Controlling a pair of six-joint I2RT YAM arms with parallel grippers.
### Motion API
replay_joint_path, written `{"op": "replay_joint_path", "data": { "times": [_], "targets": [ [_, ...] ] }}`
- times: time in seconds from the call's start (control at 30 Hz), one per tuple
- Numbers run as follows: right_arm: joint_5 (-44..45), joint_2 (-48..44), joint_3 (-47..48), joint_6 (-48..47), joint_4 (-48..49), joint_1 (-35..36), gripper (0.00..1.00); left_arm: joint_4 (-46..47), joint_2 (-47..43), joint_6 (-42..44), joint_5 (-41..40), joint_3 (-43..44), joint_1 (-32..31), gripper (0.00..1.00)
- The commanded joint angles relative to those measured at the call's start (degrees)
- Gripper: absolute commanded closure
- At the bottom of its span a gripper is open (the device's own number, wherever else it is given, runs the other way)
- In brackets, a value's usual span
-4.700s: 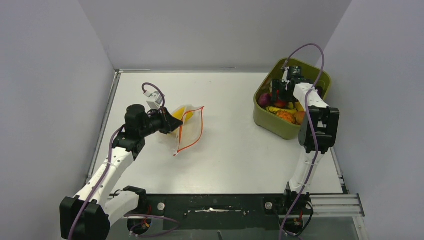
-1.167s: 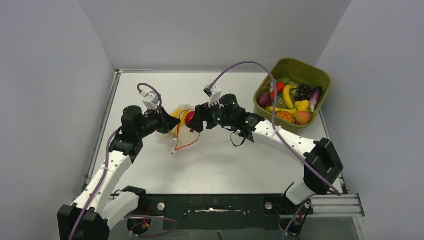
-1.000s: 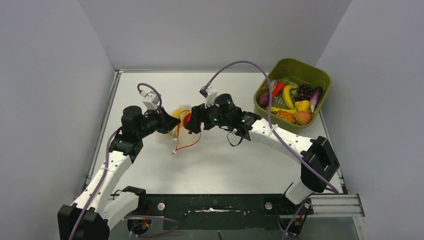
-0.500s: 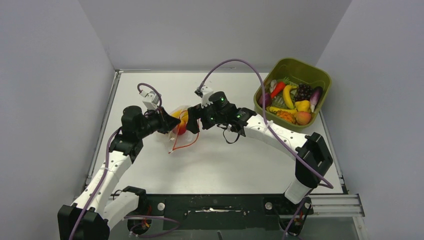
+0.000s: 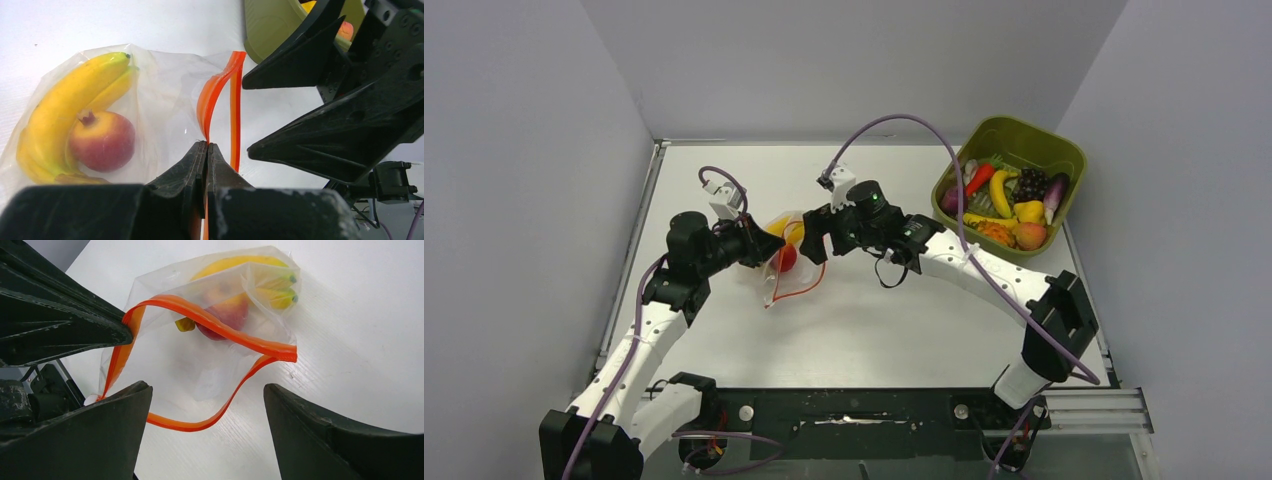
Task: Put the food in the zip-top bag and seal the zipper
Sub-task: Place the fake fruit in the zipper food storage bag, then pick up the fake fruit from the bin.
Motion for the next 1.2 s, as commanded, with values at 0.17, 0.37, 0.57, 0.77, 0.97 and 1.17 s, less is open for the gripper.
{"op": "replay_joint_path", "data": {
  "times": [0.17,0.37,0.57,0.77,0.97,1.17],
  "targets": [
    [5.26,-6.95,1.91,-4.97,-0.67,-2.50,0.17,2.15,-1.41,0.48,0.66,0.39,0.32,1.00],
    [8.72,-9.83,2.05,-9.17,-2.61,-9.96,0.21,2.37,-2.14,0.31,0.88,0.30,0.24,1.00],
    [17.08,-9.61,4.72,-14.64,-6.46,-15.02,0.23,2.53,-3.12,0.22,1.20,0.25,0.14,1.00],
    [22.31,-6.48,7.86,-16.98,-9.58,-20.54,0.23,2.81,-3.85,0.09,1.60,0.12,0.06,1.00],
    [22.05,-3.16,9.65,-17.33,-10.33,-29.50,0.23,2.98,-4.03,-0.02,1.81,0.01,0.05,1.00],
    [20.22,-0.63,11.08,-16.58,-9.45,-38.58,0.25,3.00,-3.73,0.00,1.69,0.00,-0.03,1.00]
  ]
}}
